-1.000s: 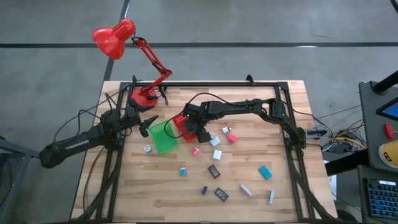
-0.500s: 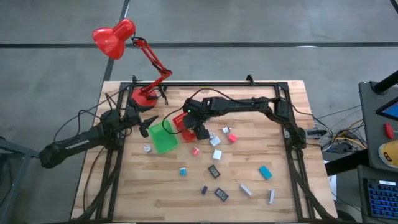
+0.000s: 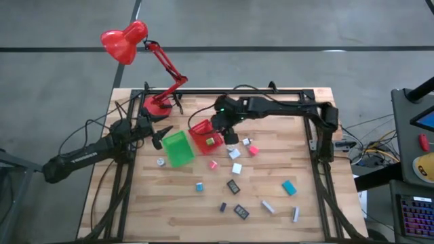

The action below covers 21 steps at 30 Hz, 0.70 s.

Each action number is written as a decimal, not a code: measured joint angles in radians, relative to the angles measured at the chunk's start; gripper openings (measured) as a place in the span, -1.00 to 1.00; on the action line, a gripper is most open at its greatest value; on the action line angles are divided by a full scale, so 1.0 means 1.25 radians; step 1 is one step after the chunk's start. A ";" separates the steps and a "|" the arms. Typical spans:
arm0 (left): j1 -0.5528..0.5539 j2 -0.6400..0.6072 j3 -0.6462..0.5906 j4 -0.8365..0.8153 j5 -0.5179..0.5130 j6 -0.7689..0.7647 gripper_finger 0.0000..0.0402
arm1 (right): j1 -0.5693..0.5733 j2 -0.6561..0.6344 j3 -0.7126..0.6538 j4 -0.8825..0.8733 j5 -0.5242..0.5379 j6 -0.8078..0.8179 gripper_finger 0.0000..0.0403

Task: Pick & Place Office items
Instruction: Put the top white black charger adapter into the red bin

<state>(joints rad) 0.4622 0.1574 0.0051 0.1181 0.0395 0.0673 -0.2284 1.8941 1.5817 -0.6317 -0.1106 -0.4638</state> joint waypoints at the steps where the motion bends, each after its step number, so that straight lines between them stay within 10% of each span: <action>1: 0.000 0.000 0.000 0.000 0.000 0.000 0.28 | -0.007 -0.018 -0.035 0.038 -0.002 -0.003 -0.13; 11: 0.000 0.006 0.000 0.002 0.000 0.000 0.28 | -0.100 -0.134 -0.360 0.422 -0.124 -0.142 -0.13; 21: 0.000 0.009 0.000 0.000 0.000 0.000 0.28 | -0.176 -0.089 -0.409 0.490 -0.235 -0.135 -0.13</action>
<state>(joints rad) 0.4622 0.1688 0.0054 0.1187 0.0395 0.0671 -0.4480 1.7832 1.0702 -0.0197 -0.4046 -0.6322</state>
